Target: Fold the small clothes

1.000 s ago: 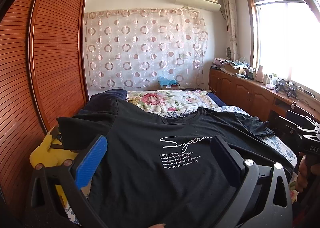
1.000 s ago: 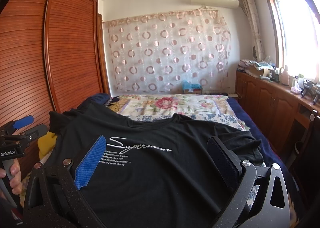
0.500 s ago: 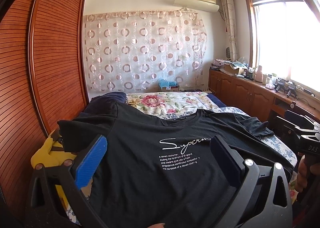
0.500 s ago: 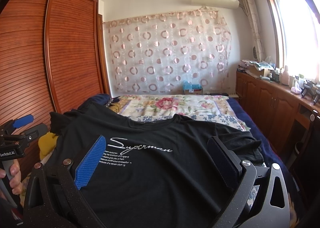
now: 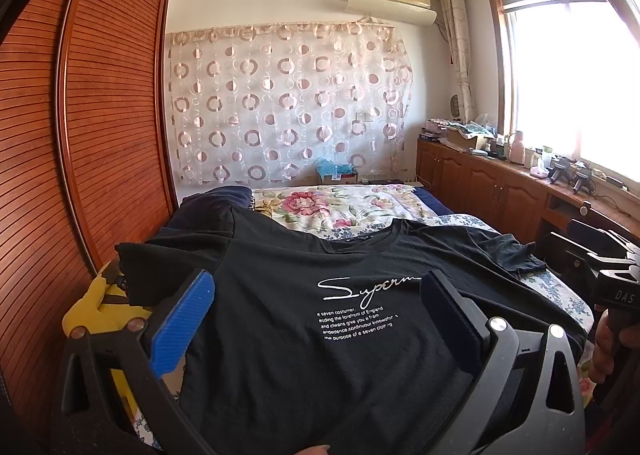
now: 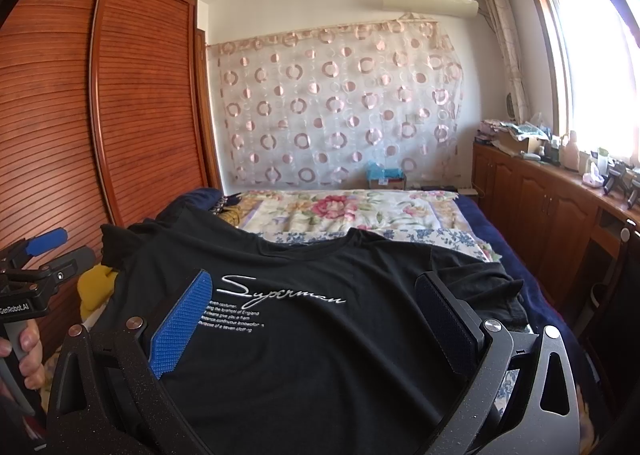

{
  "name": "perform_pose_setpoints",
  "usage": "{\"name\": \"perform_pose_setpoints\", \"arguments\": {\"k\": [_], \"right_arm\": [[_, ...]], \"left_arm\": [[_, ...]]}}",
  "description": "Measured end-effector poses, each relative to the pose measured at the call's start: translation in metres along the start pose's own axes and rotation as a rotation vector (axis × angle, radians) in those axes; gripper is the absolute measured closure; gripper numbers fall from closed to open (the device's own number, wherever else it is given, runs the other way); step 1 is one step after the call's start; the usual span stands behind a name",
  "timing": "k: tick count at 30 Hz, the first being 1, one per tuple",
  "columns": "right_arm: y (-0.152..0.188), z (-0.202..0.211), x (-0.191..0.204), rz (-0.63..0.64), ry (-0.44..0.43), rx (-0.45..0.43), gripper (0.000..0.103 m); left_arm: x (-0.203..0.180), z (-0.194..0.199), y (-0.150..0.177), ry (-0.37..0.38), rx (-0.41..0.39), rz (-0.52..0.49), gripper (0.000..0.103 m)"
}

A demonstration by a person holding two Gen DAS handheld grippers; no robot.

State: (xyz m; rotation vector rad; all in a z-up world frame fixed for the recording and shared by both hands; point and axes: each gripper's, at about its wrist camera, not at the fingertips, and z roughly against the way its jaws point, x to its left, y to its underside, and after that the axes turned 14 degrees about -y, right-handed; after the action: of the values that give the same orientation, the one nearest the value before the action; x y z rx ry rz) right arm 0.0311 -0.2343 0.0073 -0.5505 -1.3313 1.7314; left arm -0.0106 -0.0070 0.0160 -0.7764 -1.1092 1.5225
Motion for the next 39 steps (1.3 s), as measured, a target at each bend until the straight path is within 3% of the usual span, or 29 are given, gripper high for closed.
{"name": "perform_pose_setpoints", "arguments": {"k": [32,39], "right_arm": [[-0.001,0.000,0.004,-0.001,-0.006,0.002,0.000],[0.004,-0.022,0.024,0.009,-0.045,0.035,0.000]], "left_arm": [[-0.004,0.001,-0.001,0.006,-0.003,-0.006,0.000],[0.001,-0.007,0.009,0.004,0.020,-0.013,0.000]]}}
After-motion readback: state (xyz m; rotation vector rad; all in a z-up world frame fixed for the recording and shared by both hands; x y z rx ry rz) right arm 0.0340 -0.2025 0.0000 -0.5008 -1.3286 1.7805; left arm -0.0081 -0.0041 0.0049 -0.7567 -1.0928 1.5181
